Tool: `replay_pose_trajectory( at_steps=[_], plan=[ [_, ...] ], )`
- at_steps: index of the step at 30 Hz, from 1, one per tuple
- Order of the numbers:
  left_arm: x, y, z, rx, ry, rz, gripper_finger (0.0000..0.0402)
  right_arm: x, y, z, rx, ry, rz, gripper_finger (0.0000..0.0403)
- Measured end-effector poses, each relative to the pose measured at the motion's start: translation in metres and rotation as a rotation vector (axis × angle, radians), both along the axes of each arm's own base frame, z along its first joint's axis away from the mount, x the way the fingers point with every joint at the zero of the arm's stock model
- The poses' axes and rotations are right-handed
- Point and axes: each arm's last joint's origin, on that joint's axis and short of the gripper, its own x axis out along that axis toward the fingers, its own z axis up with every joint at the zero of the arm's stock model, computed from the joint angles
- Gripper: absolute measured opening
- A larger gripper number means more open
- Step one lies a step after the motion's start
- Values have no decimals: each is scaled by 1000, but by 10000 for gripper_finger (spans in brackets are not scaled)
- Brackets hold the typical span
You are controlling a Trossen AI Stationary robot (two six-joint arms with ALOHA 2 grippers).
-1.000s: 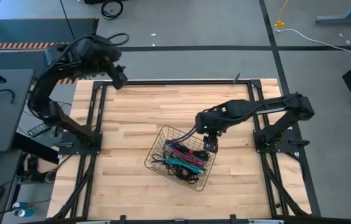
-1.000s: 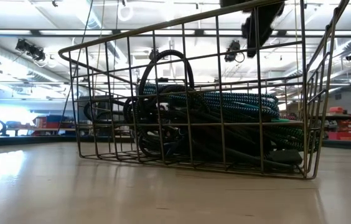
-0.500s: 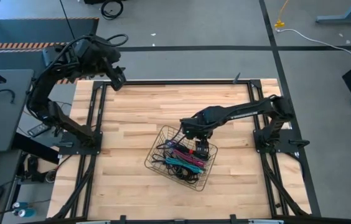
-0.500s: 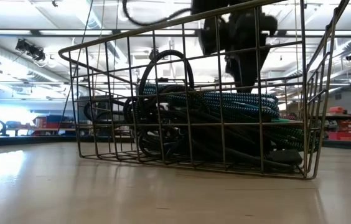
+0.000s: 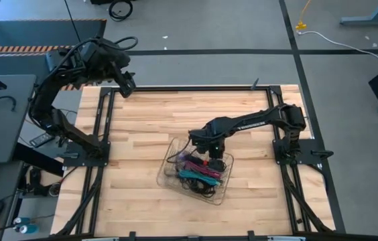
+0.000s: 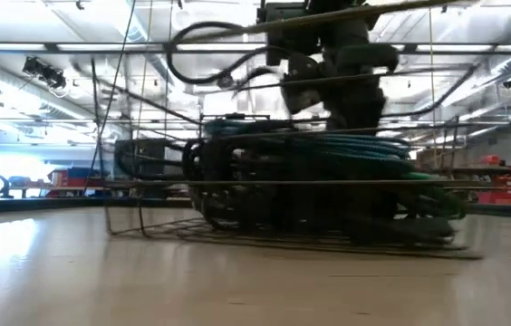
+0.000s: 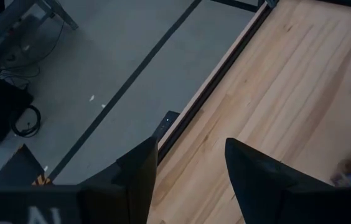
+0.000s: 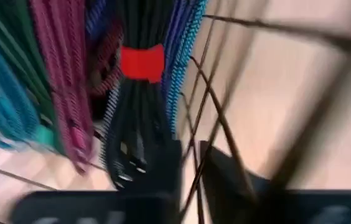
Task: Pick and place USB-C Cables
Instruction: Adjust the wire basket
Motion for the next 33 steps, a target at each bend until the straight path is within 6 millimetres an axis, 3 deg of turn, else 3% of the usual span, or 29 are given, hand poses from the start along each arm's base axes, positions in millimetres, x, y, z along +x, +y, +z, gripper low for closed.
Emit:
replay_pose_trajectory(
  at_steps=[3,9,20,24,33],
  plan=[
    [0,0,0,0,0,0,194,2,-2,4,-13,-45,23,13],
    [0,0,0,0,0,0,194,-3,-10,14,-39,-70,28,4],
    [0,0,0,0,0,0,193,-1,-48,22,-85,-122,14,1],
    [0,0,0,0,0,0,190,4,-69,40,-140,-180,39,1],
    [0,0,0,0,0,0,190,3,-110,109,-249,-277,17,0]
  ],
)
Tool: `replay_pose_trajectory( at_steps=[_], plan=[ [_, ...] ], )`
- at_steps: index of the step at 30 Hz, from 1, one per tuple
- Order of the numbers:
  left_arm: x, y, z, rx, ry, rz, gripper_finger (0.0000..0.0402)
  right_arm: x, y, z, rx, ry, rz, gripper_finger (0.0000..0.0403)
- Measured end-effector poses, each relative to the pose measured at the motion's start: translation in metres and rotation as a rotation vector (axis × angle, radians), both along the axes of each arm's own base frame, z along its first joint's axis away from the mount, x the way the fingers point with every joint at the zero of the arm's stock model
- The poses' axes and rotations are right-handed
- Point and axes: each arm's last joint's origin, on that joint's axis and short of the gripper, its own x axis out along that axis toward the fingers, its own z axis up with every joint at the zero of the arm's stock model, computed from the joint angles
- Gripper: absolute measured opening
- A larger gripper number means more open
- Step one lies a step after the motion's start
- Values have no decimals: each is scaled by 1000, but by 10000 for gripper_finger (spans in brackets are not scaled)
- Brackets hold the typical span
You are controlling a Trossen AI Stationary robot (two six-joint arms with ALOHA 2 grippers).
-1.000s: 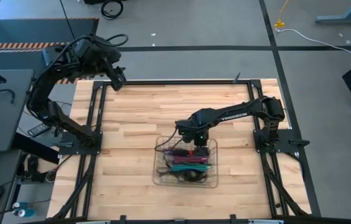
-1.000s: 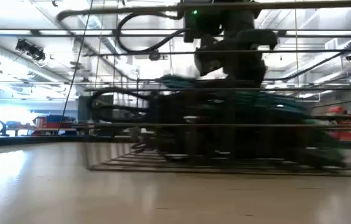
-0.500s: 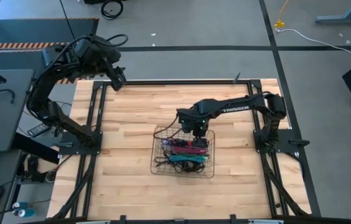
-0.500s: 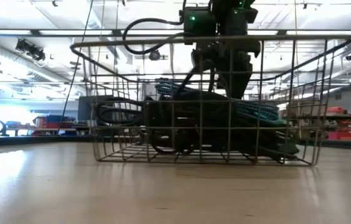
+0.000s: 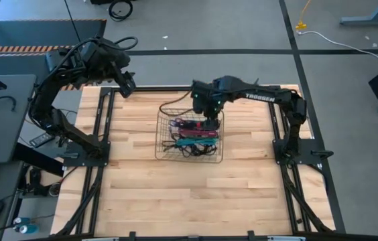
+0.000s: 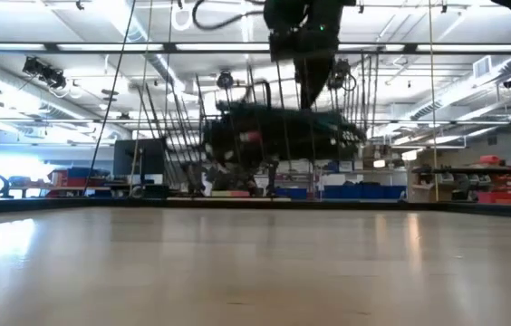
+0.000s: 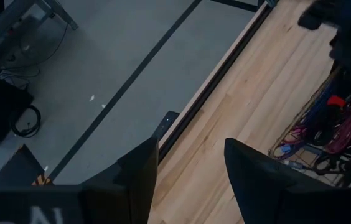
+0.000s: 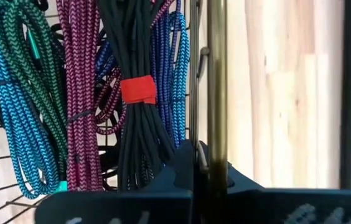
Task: Pick and place USB-C Cables
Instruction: Adjust the wire basket
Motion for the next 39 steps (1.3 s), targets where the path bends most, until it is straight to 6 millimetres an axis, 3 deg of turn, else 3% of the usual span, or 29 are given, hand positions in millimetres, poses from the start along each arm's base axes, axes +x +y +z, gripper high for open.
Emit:
replay_pose_trajectory(
  at_steps=[3,7,16,21,39],
  plan=[
    [0,0,0,0,0,0,190,-2,-6,14,18,-34,2,0],
    [0,0,0,0,0,0,190,-4,-7,14,73,-34,1,0],
    [0,0,0,0,0,0,190,13,15,-7,163,-32,103,0],
    [0,0,0,0,1,0,190,21,18,-24,189,-57,120,0],
    [0,0,0,0,0,0,190,5,-20,-65,208,-8,25,0]
  ],
)
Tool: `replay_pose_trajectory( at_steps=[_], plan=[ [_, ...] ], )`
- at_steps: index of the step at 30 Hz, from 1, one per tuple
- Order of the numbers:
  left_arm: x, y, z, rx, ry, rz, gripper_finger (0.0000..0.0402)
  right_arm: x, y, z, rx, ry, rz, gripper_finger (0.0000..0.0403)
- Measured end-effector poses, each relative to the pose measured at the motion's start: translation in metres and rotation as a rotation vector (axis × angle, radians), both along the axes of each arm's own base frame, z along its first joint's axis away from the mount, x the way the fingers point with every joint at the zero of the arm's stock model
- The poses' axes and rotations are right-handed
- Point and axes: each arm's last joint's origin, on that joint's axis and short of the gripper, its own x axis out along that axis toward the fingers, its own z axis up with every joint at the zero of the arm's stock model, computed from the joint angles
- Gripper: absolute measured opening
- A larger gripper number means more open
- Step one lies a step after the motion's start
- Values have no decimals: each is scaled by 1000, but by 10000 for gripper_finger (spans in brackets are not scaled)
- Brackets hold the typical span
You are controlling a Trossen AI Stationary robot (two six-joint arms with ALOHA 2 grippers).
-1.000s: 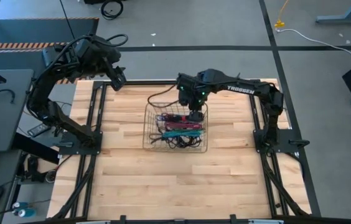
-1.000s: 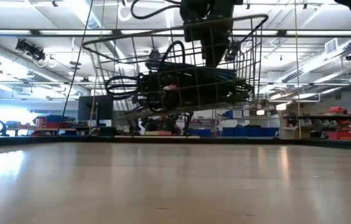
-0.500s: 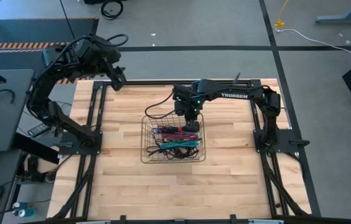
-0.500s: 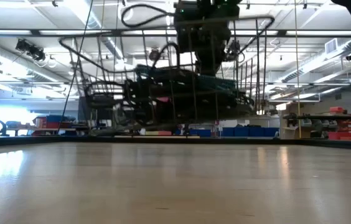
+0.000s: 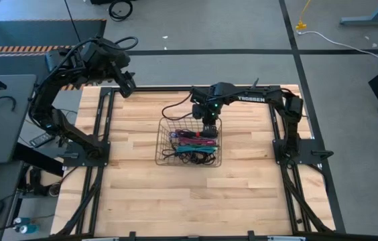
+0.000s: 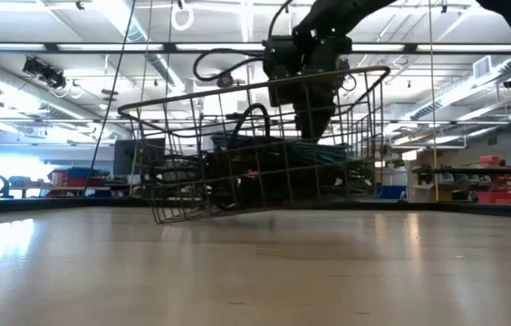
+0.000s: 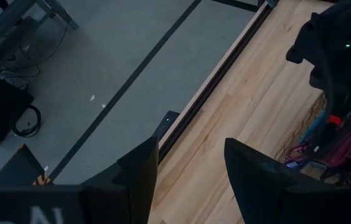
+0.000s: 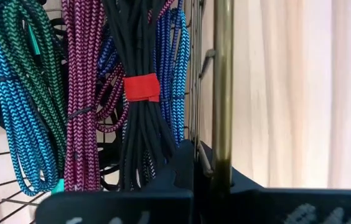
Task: Pick and place USB-C Cables
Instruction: Adjust the wire basket
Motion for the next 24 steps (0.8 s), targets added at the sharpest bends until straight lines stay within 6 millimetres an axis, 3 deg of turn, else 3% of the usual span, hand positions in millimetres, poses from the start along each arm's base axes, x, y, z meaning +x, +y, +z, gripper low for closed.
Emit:
replay_pose_trajectory(
  at_steps=[8,24],
  plan=[
    [0,0,0,0,1,-1,190,-5,-1,-19,38,6,9,0],
    [0,0,0,-1,0,0,190,-11,-6,-37,35,6,46,0]
  ],
)
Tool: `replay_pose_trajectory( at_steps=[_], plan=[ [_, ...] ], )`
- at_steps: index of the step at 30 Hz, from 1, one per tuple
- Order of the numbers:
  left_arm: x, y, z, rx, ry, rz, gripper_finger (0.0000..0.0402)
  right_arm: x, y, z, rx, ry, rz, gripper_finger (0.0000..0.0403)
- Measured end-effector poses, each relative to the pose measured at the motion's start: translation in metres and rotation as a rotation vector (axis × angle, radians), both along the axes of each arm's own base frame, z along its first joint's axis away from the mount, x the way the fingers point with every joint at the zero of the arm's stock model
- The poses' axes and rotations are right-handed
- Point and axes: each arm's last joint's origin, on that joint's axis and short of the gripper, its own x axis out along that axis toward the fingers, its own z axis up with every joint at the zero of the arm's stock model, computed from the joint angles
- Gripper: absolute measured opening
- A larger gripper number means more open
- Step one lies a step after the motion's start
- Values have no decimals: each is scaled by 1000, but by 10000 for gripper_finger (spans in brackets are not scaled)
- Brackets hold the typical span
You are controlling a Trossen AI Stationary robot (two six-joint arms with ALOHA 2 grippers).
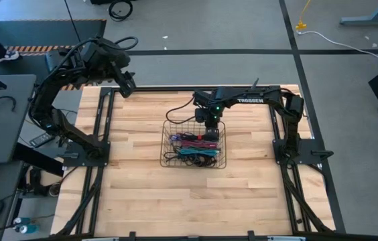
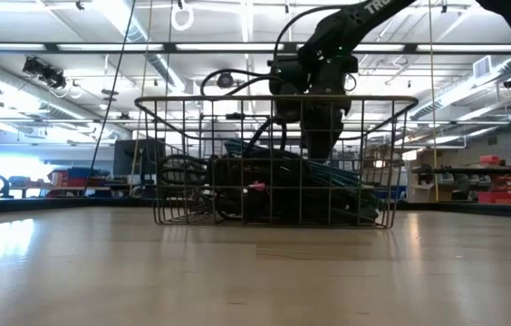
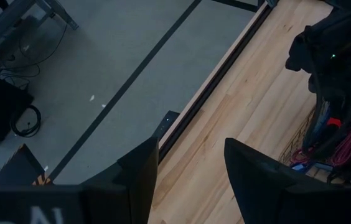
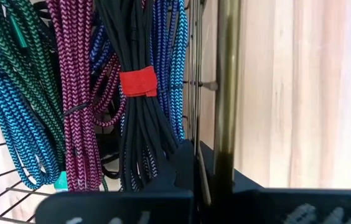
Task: Pick and place USB-C Cables
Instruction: Adjust the wire basket
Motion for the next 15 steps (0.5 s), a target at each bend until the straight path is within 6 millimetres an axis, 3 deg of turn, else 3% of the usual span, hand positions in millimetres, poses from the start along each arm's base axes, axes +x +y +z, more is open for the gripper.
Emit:
replay_pose_trajectory(
  at_steps=[15],
  plan=[
    [0,0,0,-1,0,1,190,-1,-1,-2,11,-16,28,0]
  ],
)
